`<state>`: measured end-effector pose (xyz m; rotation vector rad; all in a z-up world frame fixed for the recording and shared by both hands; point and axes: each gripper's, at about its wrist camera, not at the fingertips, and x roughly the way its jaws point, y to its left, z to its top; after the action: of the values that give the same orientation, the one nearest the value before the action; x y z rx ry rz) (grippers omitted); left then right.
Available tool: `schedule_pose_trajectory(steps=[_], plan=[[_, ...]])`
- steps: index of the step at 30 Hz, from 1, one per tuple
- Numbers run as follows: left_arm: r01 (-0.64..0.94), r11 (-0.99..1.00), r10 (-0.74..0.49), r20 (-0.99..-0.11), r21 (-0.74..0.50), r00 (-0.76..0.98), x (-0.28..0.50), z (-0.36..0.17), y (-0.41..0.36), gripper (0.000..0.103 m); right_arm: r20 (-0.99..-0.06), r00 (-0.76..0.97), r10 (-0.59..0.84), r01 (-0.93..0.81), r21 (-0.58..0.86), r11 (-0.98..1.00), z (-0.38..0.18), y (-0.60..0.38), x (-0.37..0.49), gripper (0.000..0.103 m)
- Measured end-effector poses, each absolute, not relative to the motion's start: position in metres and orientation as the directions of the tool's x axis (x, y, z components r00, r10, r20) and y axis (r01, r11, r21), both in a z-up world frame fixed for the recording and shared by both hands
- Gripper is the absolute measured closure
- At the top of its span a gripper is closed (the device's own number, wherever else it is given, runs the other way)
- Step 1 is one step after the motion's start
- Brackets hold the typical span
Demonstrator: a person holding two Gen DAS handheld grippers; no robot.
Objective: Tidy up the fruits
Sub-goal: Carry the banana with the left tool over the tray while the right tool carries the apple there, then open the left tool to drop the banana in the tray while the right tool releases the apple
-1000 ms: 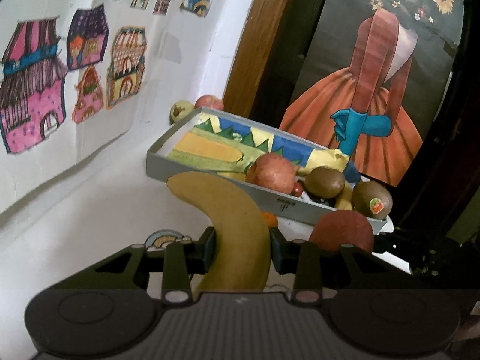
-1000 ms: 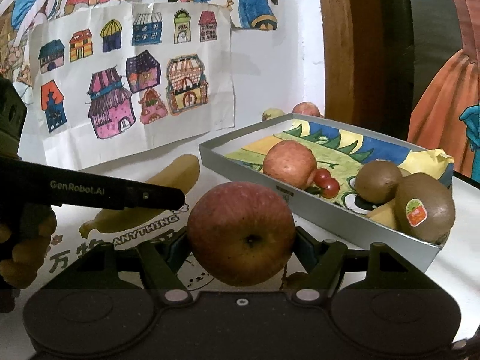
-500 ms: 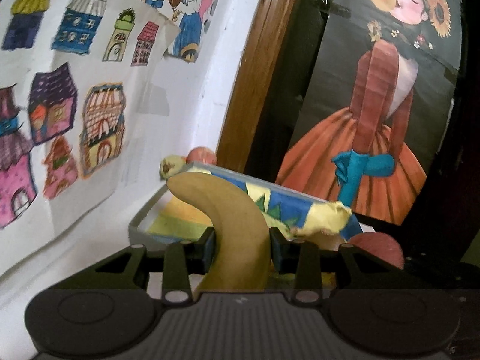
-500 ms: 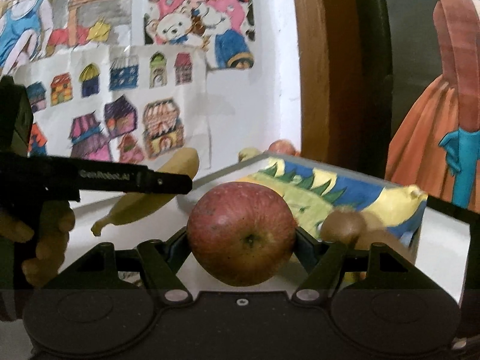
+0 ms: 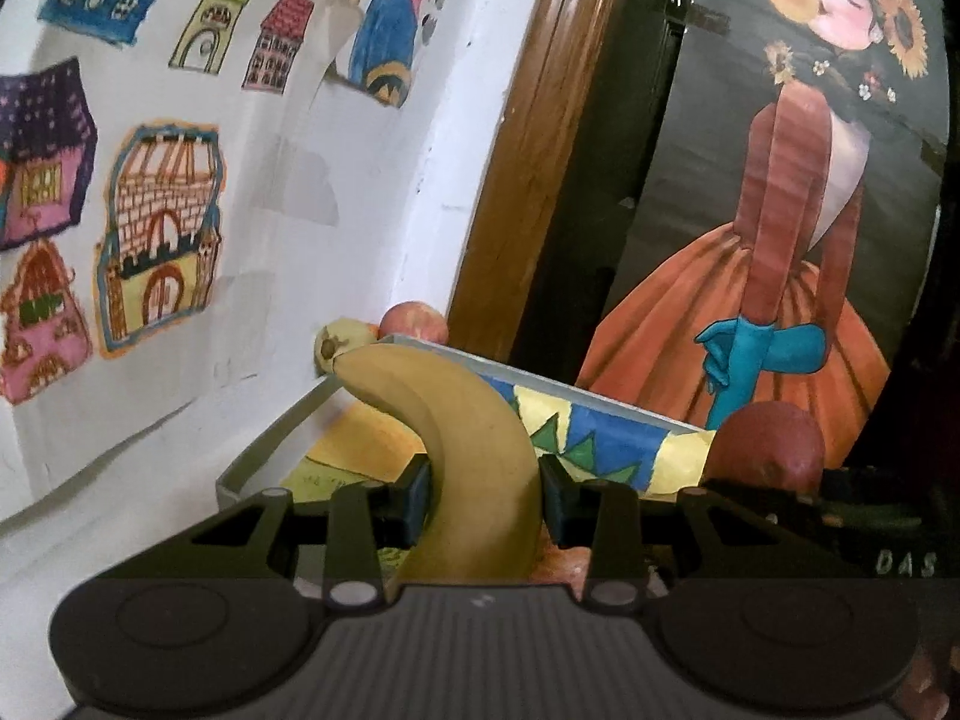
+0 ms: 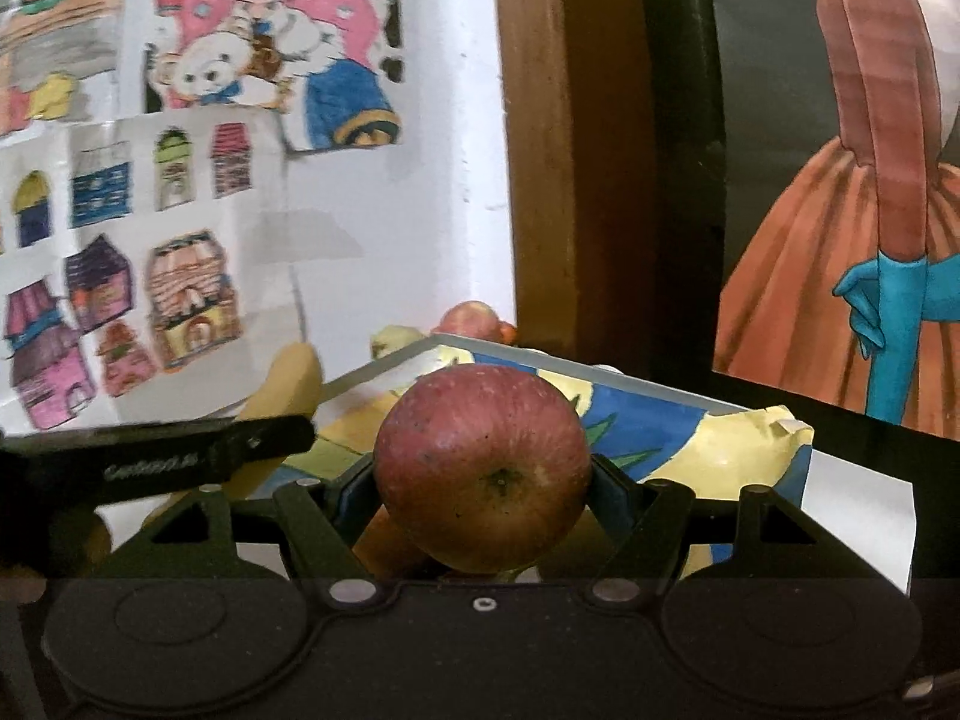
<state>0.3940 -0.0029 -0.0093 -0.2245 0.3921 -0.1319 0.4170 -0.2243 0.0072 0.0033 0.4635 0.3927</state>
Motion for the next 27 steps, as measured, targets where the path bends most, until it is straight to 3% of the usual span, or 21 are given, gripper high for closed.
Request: schedule_pose_trajectory(steps=[27], plan=[[0.061, 0.978, -0.141, -0.424, -0.198, 0.895, 0.405, -0.026, -0.004, 0.061, -0.462, 0.812, 0.357, -0.371, 0.064, 0.927, -0.013, -0.214, 0.438, 0.030]])
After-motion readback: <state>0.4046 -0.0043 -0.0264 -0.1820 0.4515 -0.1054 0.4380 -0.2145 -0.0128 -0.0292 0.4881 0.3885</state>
